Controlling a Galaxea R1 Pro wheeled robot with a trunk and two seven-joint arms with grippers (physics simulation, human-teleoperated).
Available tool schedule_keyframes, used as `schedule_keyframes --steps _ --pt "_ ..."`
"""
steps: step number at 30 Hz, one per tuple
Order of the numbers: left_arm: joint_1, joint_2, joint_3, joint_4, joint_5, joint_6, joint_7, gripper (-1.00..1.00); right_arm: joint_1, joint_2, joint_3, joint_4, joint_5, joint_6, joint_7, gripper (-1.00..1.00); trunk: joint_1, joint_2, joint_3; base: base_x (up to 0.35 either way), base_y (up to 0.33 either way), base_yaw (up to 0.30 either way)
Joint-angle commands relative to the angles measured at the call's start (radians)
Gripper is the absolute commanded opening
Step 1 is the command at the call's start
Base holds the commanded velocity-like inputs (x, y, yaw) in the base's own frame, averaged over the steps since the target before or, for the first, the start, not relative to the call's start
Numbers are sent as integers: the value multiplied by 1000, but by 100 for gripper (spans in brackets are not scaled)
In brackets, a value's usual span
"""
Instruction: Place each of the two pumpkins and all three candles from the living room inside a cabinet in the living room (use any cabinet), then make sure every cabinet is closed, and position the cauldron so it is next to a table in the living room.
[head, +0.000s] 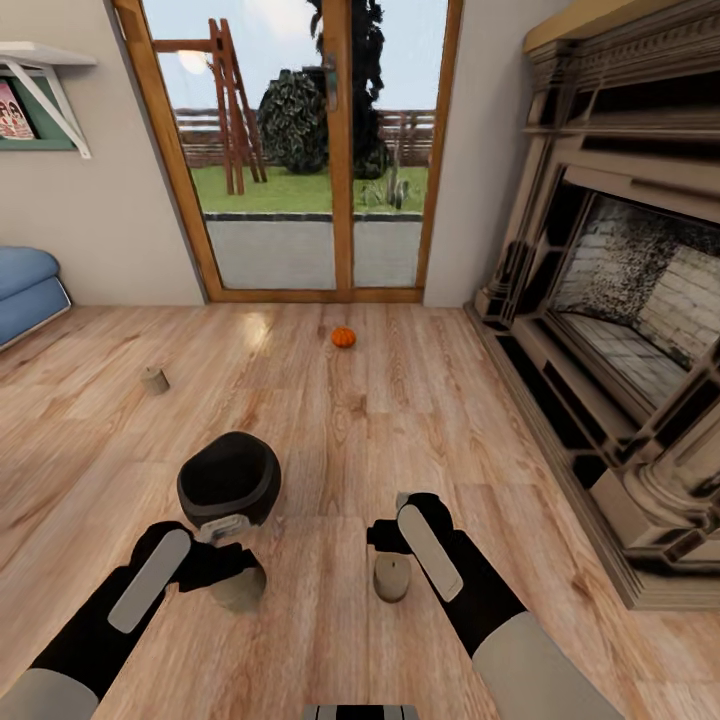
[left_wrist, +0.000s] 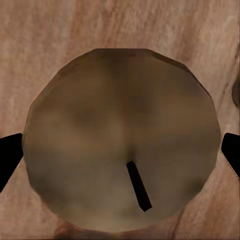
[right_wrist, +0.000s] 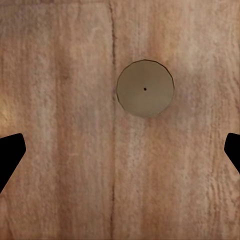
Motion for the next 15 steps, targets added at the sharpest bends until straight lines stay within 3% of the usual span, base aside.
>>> schedule_keyframes --steps 1,6,9,12,15 --pt "7 11 -2 -23 12 1 10 -100 -1 0 1 0 -10 1 -10 100 0 0 -1 0 0 0" --pt "27 30 7 -65 13 1 10 -100 -1 0 7 1 -10 1 -10 100 0 0 -1 0 0 0" --pt "41 39 37 -73 27 2 10 -100 -1 -1 22 2 -10 1 -10 100 0 -1 -5 0 0 0" --pt "55 57 75 -90 74 2 10 -100 -1 -1 31 4 -10 1 -10 100 2 -1 -16 0 0 0" --pt "81 112 93 -138 192 2 10 -100 -1 -2 34 5 -10 2 -11 100 3 -2 -28 0 0 0"
